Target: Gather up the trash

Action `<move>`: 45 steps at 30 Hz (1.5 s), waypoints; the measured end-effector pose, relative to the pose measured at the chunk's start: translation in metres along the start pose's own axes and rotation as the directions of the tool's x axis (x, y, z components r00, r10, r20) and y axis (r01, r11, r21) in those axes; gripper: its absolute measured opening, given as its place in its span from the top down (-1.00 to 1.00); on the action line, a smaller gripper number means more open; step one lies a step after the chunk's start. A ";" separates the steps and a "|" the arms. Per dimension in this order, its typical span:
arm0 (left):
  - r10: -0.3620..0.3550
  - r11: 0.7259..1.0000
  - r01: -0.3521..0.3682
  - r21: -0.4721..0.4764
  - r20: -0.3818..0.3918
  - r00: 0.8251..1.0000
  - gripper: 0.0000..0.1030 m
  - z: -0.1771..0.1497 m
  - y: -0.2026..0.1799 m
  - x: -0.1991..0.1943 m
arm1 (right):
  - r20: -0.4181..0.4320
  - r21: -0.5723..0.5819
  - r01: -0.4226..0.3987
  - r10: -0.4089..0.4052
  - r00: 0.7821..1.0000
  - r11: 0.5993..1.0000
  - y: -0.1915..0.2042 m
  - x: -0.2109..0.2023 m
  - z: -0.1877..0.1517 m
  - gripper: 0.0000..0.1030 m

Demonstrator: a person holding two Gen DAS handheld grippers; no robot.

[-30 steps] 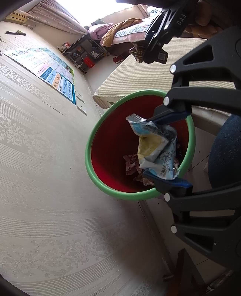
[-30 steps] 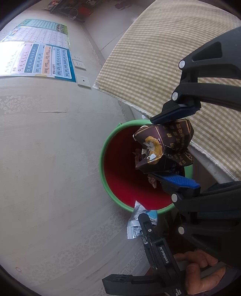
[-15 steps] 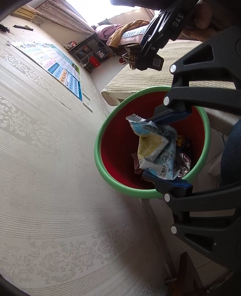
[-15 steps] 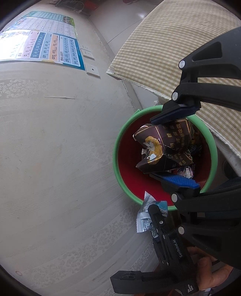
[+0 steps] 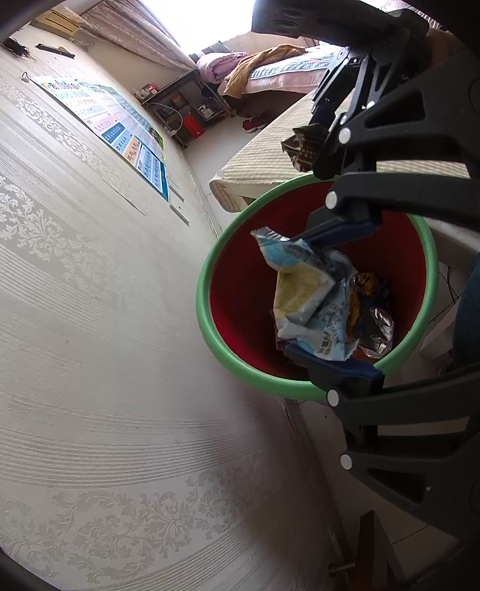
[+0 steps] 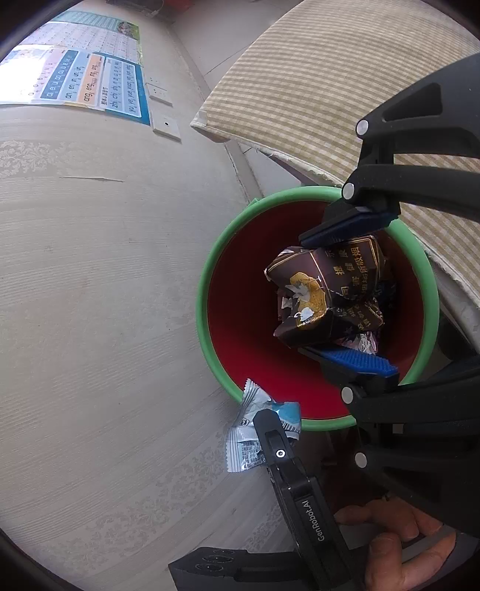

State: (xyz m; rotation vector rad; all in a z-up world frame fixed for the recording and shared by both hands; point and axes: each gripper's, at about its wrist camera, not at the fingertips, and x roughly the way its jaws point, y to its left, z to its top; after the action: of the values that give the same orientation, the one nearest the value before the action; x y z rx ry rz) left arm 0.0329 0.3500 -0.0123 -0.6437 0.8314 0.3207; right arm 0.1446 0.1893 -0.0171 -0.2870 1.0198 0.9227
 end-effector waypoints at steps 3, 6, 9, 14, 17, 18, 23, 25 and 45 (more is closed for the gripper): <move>0.000 1.000 0.001 -0.010 0.003 1.000 -0.24 0.002 -0.001 0.001 | -0.013 -0.009 -0.007 0.007 1.000 1.000 0.002 0.002 0.000 -0.01; -0.001 1.000 0.001 -0.019 0.011 1.000 -0.57 0.002 -0.001 -0.002 | -0.004 -0.014 -0.001 0.001 1.000 1.000 0.001 -0.001 -0.001 -0.42; -0.003 1.000 0.003 -0.027 0.018 1.000 -0.79 0.001 -0.003 -0.007 | 0.014 -0.010 0.017 -0.017 1.000 1.000 0.000 -0.009 -0.007 -0.65; -0.008 1.000 0.008 -0.008 0.013 1.000 -0.89 -0.009 -0.017 -0.014 | -0.009 0.000 0.051 -0.051 0.999 0.999 -0.007 -0.019 -0.031 -0.78; -0.017 1.000 0.016 0.024 0.013 1.000 -0.89 -0.020 -0.035 -0.021 | -0.011 0.029 0.078 -0.078 0.997 0.997 -0.019 -0.033 -0.051 -0.80; -0.020 0.999 0.020 0.040 0.013 1.000 -0.89 -0.025 -0.043 -0.024 | -0.009 0.041 0.088 -0.087 0.996 0.995 -0.024 -0.040 -0.058 -0.80; -0.037 0.993 0.037 0.115 0.000 0.999 -0.89 -0.050 -0.087 -0.030 | 0.005 0.117 0.155 -0.157 0.988 0.981 -0.054 -0.078 -0.099 -0.82; -0.050 0.989 0.051 0.137 -0.010 0.999 -0.89 -0.060 -0.105 -0.030 | 0.014 0.153 0.188 -0.192 0.981 0.970 -0.068 -0.095 -0.115 -0.82; -0.099 0.878 0.073 0.473 0.031 0.995 -0.89 -0.190 -0.231 -0.030 | 0.124 0.459 0.434 -0.540 0.832 0.775 -0.161 -0.247 -0.267 -0.86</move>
State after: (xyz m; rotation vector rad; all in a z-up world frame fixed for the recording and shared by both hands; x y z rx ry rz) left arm 0.0193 0.0508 0.0086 -0.2115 0.7873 0.0455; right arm 0.0581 -0.1976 0.0150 -0.0655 0.8191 0.2370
